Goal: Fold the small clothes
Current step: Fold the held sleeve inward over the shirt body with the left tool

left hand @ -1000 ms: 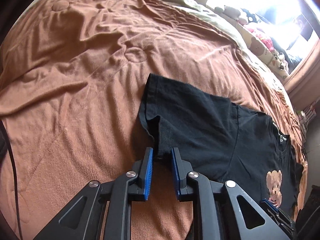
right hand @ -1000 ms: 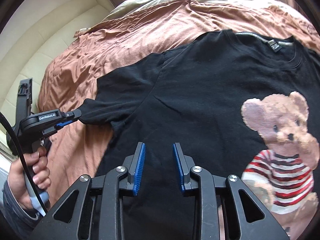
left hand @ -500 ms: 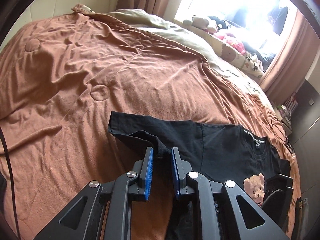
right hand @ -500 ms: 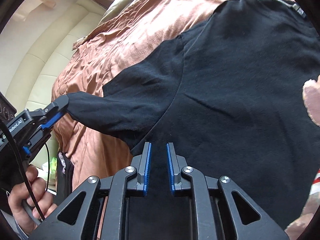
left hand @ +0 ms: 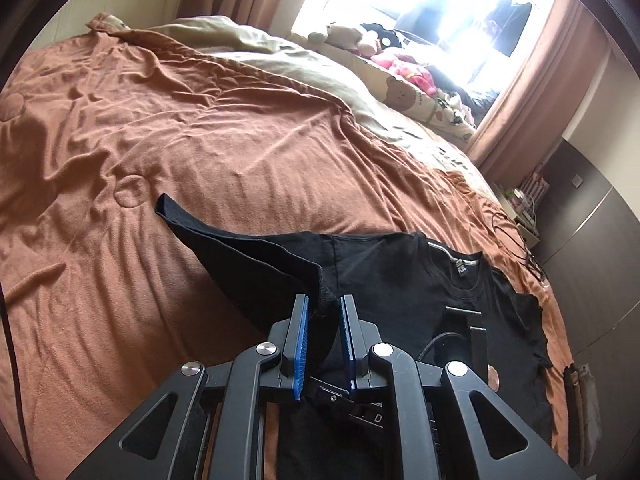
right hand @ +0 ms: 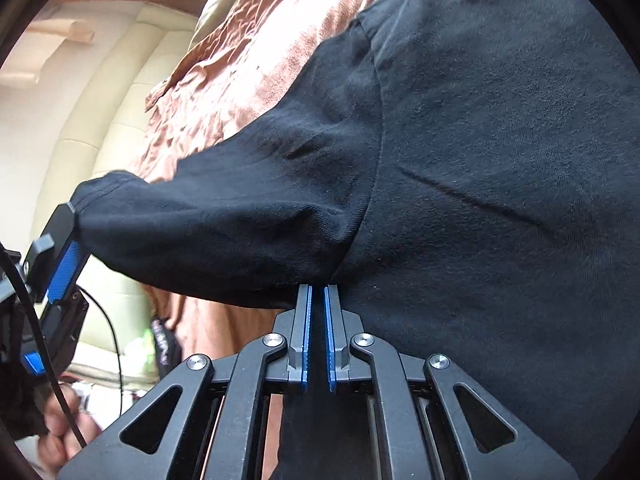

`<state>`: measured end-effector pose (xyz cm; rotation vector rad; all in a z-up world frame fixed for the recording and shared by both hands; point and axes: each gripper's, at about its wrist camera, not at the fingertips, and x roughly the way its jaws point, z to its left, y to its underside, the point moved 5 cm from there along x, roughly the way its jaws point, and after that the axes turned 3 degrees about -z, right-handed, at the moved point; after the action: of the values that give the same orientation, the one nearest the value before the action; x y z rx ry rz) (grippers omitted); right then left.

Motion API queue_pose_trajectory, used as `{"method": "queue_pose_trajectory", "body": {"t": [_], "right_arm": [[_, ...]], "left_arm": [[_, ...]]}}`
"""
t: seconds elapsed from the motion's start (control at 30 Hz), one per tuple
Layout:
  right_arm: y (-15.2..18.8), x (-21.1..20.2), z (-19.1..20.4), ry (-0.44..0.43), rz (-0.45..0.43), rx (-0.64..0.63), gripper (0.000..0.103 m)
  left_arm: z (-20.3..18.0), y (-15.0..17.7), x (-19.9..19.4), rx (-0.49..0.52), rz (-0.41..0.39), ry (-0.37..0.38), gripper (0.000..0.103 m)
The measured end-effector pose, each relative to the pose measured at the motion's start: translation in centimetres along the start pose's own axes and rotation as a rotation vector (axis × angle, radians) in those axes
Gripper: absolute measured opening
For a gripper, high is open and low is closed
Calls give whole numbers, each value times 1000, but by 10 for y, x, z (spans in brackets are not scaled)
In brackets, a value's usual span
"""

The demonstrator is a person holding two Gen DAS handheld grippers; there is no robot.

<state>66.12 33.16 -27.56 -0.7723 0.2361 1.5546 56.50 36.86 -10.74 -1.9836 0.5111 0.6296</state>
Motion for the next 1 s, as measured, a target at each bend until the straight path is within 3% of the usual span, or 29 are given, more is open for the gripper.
{"method": "queue_pose_trajectory", "body": {"t": [0.4, 0.47, 0.6, 0.73, 0.77, 0.83, 0.9, 0.93, 1.0], "right_arm": [[-6, -86, -12, 110, -100, -54, 4], [-5, -102, -16, 118, -113, -47, 10], [-3, -128, -24, 152, -156, -45, 56], [5, -157, -31, 167, -202, -28, 58], [9, -163, -31, 167, -205, -21, 58], [10, -168, -32, 174, -206, -17, 58], [14, -173, -31, 170, -207, -14, 58], [15, -176, -30, 168, -209, -15, 58], [18, -180, -28, 162, -210, -21, 58]], "left_arm": [[-66, 20, 9, 117, 80, 83, 16], [-77, 29, 15, 126, 103, 97, 16], [-96, 50, 34, 150, 173, 112, 16], [-109, 73, 52, 154, 286, 112, 19], [-111, 76, 51, 154, 297, 116, 22], [-112, 76, 44, 153, 292, 113, 47], [-109, 71, 30, 157, 250, 91, 64], [-106, 68, 24, 158, 229, 73, 70], [-95, 60, 16, 145, 201, 19, 72]]}}
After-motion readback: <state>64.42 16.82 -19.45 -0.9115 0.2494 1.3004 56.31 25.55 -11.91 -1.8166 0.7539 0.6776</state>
